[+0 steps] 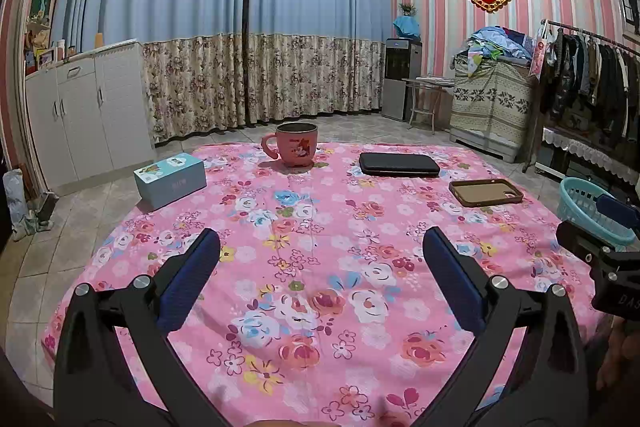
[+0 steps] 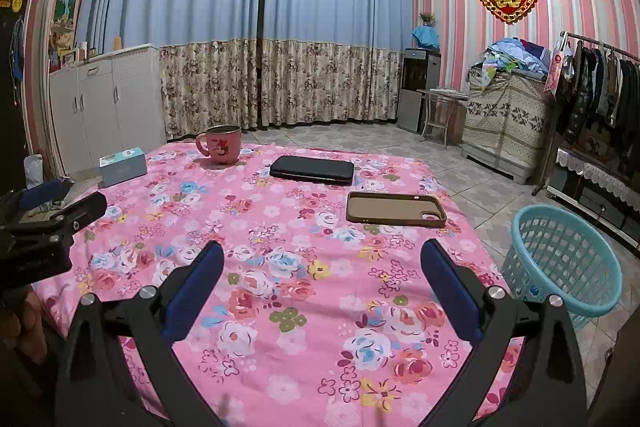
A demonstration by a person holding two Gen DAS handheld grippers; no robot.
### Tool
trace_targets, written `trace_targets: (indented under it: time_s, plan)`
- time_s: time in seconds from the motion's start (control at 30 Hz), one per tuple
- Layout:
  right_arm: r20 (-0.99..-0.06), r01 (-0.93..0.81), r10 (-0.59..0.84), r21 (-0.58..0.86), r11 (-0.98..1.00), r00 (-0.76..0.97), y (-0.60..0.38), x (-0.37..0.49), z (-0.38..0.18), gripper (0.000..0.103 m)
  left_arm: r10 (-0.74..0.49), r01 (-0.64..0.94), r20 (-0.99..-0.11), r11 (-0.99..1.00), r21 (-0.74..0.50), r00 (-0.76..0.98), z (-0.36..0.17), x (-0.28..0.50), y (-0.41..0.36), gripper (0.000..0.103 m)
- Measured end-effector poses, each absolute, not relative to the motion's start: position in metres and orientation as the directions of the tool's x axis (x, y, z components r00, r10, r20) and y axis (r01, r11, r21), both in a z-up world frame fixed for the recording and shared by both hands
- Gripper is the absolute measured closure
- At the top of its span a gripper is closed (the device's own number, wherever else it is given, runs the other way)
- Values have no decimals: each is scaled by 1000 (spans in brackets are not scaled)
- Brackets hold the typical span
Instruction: Collect trash
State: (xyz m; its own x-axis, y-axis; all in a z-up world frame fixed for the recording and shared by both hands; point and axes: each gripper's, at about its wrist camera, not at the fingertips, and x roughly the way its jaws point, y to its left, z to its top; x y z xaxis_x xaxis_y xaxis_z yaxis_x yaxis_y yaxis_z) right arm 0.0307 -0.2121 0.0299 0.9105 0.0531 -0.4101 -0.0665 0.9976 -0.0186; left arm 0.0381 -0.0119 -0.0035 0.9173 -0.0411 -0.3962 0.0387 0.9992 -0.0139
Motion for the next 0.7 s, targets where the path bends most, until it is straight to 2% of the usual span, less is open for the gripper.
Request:
trace_targets:
  time_s: [0.7]
  plan:
    - [-412, -66, 53, -18, 998, 910, -210, 30, 29, 6, -43, 38, -399, 999, -20, 916, -6, 38, -10, 5]
